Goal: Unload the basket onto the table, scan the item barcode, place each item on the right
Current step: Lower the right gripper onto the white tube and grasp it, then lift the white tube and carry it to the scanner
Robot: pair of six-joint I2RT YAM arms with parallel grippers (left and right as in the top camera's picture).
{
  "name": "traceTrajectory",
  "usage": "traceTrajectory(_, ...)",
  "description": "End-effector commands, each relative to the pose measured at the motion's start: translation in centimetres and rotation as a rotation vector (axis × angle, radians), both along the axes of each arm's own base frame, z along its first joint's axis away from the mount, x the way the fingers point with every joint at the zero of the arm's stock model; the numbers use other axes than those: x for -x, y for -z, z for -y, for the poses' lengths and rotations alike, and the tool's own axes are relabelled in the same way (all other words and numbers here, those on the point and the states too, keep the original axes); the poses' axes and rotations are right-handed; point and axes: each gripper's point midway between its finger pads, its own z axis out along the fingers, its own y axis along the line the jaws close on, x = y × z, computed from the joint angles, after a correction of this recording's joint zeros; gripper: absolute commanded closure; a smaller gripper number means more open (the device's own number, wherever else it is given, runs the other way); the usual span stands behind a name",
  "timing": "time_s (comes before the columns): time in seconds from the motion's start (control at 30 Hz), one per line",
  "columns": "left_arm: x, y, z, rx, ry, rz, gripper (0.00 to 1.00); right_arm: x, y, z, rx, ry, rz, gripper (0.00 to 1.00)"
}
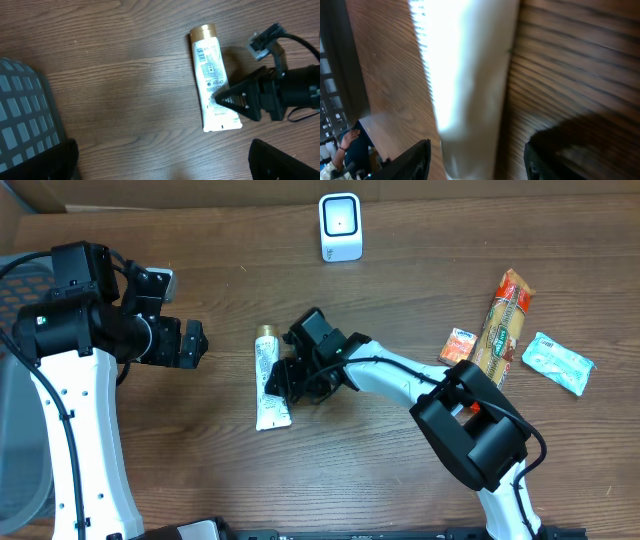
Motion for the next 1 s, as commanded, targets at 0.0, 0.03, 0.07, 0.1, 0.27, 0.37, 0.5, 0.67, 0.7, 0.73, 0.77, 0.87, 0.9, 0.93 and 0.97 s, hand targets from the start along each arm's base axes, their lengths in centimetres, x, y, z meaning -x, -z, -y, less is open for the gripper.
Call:
traceTrajectory(0.0, 0.0, -0.5, 0.2, 0.007, 0.006, 0.019, 0.00, 1.8, 4.1, 0.3, 0.097, 0.018, -0.025, 0.38)
traceTrajectory(0.03, -0.1, -0.5, 0.2, 0.007, 0.006, 0.020, 0.00, 1.9, 4.2, 0.1, 0.090, 0.012, -0.027, 0.38)
traceTrajectory(0.07, -0.1, -0.5, 0.2, 0.007, 0.006, 0.020, 0.01, 2.1, 4.4, -0.1, 0.086, 0.007, -0.033, 0.42)
traceTrajectory(0.1, 0.0, -0.5, 0.2, 0.007, 0.006, 0.019, 0.00, 2.1, 4.4, -0.1, 0.082, 0.005, -0.037, 0.53)
traceTrajectory(0.27, 0.0, -0.5, 0.2, 0.007, 0.006, 0.020, 0.00, 2.0, 4.1, 0.4, 0.055, 0.004, -0.082, 0.94)
traceTrajectory(0.37, 0.0, -0.5, 0.2, 0.007, 0.006, 0.020, 0.00, 1.4, 3.1, 1.1, 0.023, 0.013, -0.123, 0.96)
traceTrajectory(0.5, -0.1, -0.5, 0.2, 0.007, 0.006, 0.020, 0.00, 0.4, 0.7, 2.4, -0.031, -0.025, -0.103, 0.96)
traceTrajectory(0.67, 0.0, -0.5, 0.2, 0.007, 0.006, 0.019, 0.00, -0.4, -5.1, 3.3, -0.184, -0.120, -0.034, 0.96)
traceTrajectory(0.7, -0.1, -0.5, 0.2, 0.007, 0.006, 0.020, 0.00, -0.8, -6.5, 3.8, -0.212, -0.127, -0.015, 0.96)
traceTrajectory(0.73, 0.0, -0.5, 0.2, 0.007, 0.006, 0.020, 0.00, -1.1, -8.1, 4.4, -0.243, -0.133, 0.008, 0.96)
traceTrajectory(0.77, 0.0, -0.5, 0.2, 0.007, 0.006, 0.019, 0.00, -1.4, -9.9, 4.9, -0.281, -0.145, 0.034, 0.96)
traceTrajectory(0.87, 0.0, -0.5, 0.2, 0.007, 0.006, 0.020, 0.00, -2.2, -15.1, 7.0, -0.395, -0.177, 0.134, 0.96)
traceTrajectory(0.9, 0.0, -0.5, 0.2, 0.007, 0.006, 0.019, 0.00, -2.6, -16.8, 7.9, -0.424, -0.173, 0.165, 0.96)
traceTrajectory(0.93, -0.1, -0.5, 0.2, 0.007, 0.006, 0.020, 0.00, -2.9, -18.2, 8.7, -0.445, -0.162, 0.188, 0.96)
traceTrajectory(0.97, 0.0, -0.5, 0.2, 0.007, 0.006, 0.019, 0.00, -3.2, -19.8, 9.7, -0.472, -0.152, 0.215, 0.96)
